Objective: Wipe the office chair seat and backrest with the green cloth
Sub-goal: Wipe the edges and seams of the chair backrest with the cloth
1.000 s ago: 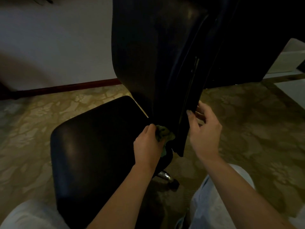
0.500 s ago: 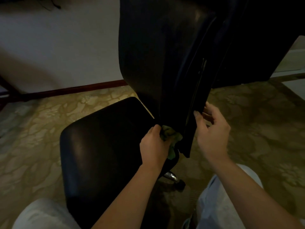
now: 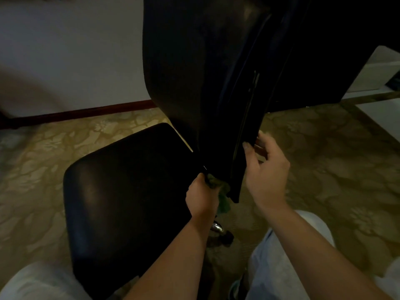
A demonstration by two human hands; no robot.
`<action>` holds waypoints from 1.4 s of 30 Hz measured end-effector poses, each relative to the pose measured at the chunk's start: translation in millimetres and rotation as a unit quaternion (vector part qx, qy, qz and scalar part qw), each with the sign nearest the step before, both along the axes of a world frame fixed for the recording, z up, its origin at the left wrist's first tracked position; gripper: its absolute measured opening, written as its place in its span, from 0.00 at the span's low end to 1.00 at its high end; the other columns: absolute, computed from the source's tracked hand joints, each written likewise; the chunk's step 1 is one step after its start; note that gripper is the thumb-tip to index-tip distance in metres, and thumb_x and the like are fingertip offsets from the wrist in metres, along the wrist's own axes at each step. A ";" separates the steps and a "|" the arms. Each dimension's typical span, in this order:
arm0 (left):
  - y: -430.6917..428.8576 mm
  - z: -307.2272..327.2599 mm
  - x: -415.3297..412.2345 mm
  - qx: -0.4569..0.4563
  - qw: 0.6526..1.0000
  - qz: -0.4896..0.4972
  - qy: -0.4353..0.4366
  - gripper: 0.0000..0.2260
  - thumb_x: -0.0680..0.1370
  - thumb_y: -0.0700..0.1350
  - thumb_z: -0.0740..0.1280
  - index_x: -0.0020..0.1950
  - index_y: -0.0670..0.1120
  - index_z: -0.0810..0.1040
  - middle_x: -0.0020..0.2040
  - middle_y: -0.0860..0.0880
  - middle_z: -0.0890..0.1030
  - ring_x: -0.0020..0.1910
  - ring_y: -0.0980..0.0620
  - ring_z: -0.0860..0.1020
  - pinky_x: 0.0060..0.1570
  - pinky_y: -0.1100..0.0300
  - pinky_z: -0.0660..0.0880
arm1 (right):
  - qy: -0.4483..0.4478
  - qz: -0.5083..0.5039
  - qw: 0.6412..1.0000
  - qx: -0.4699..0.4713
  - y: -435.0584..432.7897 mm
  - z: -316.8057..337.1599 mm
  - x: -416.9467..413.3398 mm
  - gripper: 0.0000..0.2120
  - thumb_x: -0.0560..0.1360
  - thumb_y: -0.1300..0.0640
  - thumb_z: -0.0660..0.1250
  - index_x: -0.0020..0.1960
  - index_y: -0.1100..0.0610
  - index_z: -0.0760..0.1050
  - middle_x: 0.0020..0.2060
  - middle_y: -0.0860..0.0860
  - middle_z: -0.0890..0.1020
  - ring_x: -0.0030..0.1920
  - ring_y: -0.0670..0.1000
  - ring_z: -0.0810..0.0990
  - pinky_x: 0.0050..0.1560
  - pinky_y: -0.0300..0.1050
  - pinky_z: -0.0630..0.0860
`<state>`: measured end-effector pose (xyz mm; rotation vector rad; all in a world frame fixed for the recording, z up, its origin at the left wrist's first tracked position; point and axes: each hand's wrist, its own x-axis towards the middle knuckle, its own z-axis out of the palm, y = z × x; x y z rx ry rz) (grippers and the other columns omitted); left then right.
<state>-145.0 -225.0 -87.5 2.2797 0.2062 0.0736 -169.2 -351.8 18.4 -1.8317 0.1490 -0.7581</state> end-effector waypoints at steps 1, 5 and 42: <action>3.7 -2.3 2.0 0.010 1.000 0.001 0.013 0.13 0.76 0.52 0.74 0.57 0.49 0.78 0.51 0.50 0.82 0.51 0.45 0.82 0.48 0.48 0.81 | -0.001 0.000 1.000 -0.005 -1.4 -0.2 -0.4 0.15 0.80 0.57 0.66 0.67 0.56 0.76 0.56 0.48 0.82 0.57 0.43 0.80 0.55 0.38 0.78; 31.9 5.0 5.0 0.012 0.998 -0.052 -0.038 0.14 0.76 0.48 0.75 0.59 0.48 0.78 0.54 0.50 0.81 0.53 0.47 0.81 0.50 0.47 0.81 | -0.001 0.003 1.000 -0.007 -2.5 0.7 -1.7 0.14 0.80 0.58 0.66 0.65 0.56 0.76 0.55 0.47 0.82 0.57 0.43 0.80 0.57 0.42 0.79; -26.7 183.1 10.4 0.217 0.878 -0.139 -0.403 0.20 0.82 0.46 0.58 0.73 0.49 0.74 0.71 0.36 0.67 0.67 0.35 0.68 0.66 0.40 0.73 | 0.043 0.113 0.979 0.164 -16.4 113.8 -2.0 0.17 0.84 0.55 0.55 0.68 0.49 0.75 0.57 0.42 0.82 0.58 0.39 0.79 0.60 0.40 0.77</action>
